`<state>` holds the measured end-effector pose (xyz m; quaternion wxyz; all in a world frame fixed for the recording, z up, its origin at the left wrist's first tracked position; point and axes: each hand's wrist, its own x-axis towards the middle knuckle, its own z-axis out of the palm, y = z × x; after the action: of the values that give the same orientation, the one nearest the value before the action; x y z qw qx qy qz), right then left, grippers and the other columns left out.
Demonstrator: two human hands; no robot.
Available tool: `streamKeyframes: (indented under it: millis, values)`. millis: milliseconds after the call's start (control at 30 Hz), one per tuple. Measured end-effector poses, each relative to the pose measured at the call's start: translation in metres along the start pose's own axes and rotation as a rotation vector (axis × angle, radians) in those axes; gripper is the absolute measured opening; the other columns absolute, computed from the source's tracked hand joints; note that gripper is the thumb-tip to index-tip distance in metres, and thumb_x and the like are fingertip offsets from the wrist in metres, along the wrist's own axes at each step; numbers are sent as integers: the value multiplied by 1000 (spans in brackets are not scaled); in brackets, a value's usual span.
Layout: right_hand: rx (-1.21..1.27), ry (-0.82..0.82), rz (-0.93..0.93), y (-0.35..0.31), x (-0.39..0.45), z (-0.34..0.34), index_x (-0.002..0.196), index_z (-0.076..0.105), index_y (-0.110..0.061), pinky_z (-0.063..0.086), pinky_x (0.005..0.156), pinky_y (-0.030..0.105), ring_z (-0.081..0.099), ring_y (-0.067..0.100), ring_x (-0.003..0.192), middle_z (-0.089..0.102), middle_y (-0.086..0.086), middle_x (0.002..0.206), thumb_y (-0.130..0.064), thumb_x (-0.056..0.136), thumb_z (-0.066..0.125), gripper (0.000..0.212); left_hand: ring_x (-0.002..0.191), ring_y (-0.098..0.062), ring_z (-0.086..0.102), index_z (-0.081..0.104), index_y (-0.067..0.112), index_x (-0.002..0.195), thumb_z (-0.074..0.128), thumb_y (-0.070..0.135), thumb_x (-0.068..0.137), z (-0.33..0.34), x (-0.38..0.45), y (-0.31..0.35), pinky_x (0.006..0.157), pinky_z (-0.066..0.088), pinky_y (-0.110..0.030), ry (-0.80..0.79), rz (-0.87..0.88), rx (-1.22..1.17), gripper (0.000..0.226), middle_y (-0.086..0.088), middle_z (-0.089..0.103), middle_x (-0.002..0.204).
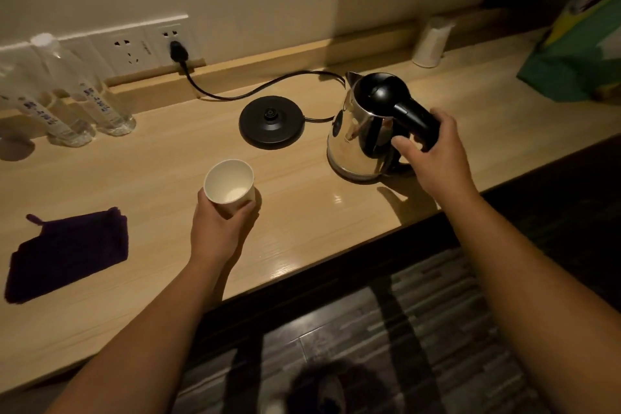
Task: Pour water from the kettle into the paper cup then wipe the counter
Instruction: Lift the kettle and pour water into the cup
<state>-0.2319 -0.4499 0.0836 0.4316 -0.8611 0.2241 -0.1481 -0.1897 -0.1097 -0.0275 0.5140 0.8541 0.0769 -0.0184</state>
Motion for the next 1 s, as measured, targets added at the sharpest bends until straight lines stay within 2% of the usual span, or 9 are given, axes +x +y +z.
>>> streamKeyframes:
  millis: [67,100,167,300,467,567,667,800,1000]
  values:
    - [97,-9,52,6,8,0,122,48,-31,46,71,21,57,5,100,58,-14,110,-49,76,69,54,120,-18,47,30,29,140,79,40,75,1,1,-1,90,42,-32,1,-2,2,82,4,49,133]
    - [125,-2,56,8,10,0,115,52,-30,48,70,23,60,7,95,60,-12,104,-49,75,70,48,119,-18,47,30,29,140,79,40,76,1,1,-1,90,42,-32,2,1,2,82,4,48,134]
    - [171,2,58,10,12,-1,107,54,-31,51,72,28,62,11,92,62,-7,102,-47,72,72,43,118,-16,46,30,29,141,79,40,76,2,0,-2,91,42,-32,7,11,3,82,4,49,134]
    - [225,26,35,7,8,1,98,53,-39,50,75,27,62,12,93,61,-7,103,-45,73,73,33,115,-12,46,31,28,141,79,41,74,2,0,-2,90,42,-31,21,16,21,83,6,49,131]
    - [169,-2,-19,-6,1,4,104,52,-38,50,78,28,59,7,98,60,-12,105,-44,74,74,38,114,-12,46,33,30,139,78,46,73,0,0,-2,89,43,-31,14,21,18,82,8,50,128]
    - [150,-47,-87,-21,-5,3,102,52,-39,49,74,24,58,2,95,59,-14,102,-44,73,74,36,114,-13,47,33,30,139,78,48,71,0,0,-2,90,44,-31,11,10,18,84,6,51,129]
    - [104,-127,-168,-42,-8,1,101,53,-39,44,69,17,56,-8,88,58,-16,98,-41,72,74,36,115,-16,49,35,29,138,77,51,69,0,0,-1,91,46,-35,14,13,12,84,4,52,128]
    - [2,-268,-262,-71,-9,3,100,55,-35,42,67,15,54,-12,84,57,-18,94,-34,70,78,38,117,-19,49,36,29,138,77,51,69,-1,-1,-1,93,47,-39,14,25,16,83,2,53,128]
    - [-152,-412,-349,-101,-12,18,99,56,-35,46,69,21,56,2,87,58,-17,93,-30,67,82,42,112,-15,48,36,30,138,76,54,70,0,0,-2,84,43,-30,19,21,37,82,2,52,124]
